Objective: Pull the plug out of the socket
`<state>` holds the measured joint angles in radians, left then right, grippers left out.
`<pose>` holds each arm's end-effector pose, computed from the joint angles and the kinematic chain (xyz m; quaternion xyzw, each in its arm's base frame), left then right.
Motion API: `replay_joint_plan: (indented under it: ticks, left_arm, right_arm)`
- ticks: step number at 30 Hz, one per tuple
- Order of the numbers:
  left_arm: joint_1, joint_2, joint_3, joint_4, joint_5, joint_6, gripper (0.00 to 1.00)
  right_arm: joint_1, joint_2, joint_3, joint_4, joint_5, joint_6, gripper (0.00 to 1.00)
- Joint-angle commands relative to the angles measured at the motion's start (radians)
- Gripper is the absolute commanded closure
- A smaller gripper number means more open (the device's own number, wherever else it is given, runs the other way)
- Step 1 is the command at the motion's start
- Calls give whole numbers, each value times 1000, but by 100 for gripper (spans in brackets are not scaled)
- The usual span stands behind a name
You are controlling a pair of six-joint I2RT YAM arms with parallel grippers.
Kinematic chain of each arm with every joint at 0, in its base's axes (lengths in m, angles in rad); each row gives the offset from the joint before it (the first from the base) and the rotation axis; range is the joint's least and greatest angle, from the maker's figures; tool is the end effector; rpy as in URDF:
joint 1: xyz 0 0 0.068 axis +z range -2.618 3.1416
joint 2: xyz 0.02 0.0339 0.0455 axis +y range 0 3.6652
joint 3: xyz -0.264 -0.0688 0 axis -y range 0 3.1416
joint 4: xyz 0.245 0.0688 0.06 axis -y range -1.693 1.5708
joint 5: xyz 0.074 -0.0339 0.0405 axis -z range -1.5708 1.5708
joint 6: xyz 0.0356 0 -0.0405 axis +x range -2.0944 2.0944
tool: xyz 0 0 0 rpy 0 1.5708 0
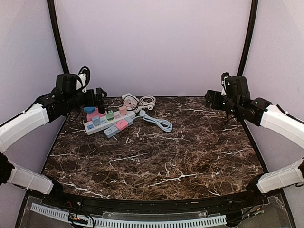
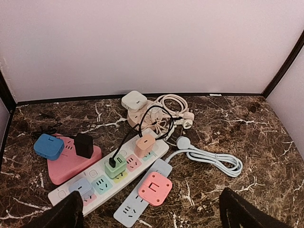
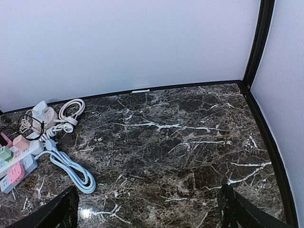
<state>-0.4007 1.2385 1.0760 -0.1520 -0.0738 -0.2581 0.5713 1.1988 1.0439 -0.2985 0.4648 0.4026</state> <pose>0.2676 -0.1105 0.3488 0.0360 0.8081 -0.1617 0.5653 0.2362 0.1328 0.3346 0.0521 0.8325 0.0688 0.5473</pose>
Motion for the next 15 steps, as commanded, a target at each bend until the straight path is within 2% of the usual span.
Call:
replay_joint_plan:
  ticks: [1,4,8,15]
  left_arm:
    - [2,3,6,-29,-33,-4,1]
    - [3,20,40,-98,-121,-14,1]
    - [5,39,76,-151,-96,8,1]
    - [2,116,102,-251,-52,-108,1]
  right_arm:
    - [-10,4,39,30,-1,-13,1]
    - [-10,-4,34,36,11,2,1]
    - [-11,-30,-9,93,-21,0,1]
    - [-17,-64,-76,172,-100,0,1]
